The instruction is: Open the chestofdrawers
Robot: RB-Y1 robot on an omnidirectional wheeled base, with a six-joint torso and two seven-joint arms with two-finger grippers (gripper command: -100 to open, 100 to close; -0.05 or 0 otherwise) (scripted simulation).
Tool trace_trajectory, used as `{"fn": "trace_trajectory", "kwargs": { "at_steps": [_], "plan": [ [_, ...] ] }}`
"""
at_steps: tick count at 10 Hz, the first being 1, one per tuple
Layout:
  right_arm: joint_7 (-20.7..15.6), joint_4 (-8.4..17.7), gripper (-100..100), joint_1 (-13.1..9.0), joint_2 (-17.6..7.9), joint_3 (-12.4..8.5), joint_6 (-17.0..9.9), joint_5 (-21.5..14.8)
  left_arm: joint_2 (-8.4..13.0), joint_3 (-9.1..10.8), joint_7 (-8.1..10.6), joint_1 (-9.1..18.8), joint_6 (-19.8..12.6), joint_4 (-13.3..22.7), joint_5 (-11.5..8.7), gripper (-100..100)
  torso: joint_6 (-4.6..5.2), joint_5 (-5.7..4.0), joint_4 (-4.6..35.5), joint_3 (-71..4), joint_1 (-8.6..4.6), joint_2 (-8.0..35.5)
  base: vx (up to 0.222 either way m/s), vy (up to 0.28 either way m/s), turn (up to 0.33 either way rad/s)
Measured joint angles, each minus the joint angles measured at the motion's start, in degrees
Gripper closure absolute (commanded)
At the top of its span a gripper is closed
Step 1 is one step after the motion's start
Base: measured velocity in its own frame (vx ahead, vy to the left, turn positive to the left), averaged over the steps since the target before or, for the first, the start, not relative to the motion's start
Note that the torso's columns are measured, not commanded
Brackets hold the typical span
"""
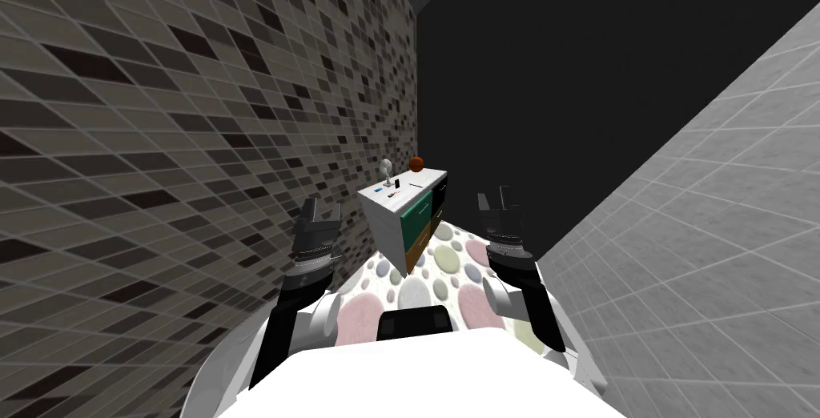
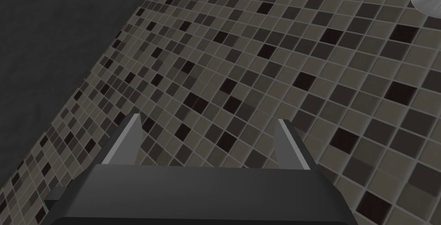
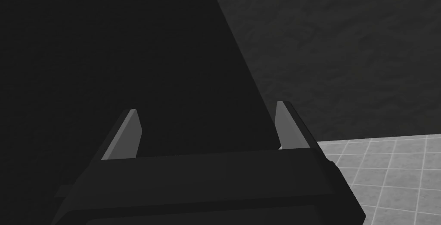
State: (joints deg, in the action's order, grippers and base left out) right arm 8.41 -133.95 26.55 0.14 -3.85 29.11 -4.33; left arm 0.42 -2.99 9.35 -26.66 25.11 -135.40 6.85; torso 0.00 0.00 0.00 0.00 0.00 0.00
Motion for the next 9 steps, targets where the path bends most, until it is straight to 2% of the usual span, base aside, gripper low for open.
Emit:
{"fn": "trace_trajectory", "kwargs": {
  "at_steps": [2,9],
  "plan": [
    [0.0,0.0,0,0.0,0.0,0.0,0.0,0.0,0.0,0.0,0.0,0.0,0.0,0.0,0.0,0,0.0,0.0,6.0,-12.0,0.0,5.97,0.0,0.0,0.0],
    [0.0,-0.02,0,0.0,0.0,0.0,0.01,0.0,0.0,0.0,0.0,0.0,0.01,-0.02,0.0,0,0.0,0.0,35.37,-70.73,0.0,35.39,0.0,0.0,0.0]
  ]
}}
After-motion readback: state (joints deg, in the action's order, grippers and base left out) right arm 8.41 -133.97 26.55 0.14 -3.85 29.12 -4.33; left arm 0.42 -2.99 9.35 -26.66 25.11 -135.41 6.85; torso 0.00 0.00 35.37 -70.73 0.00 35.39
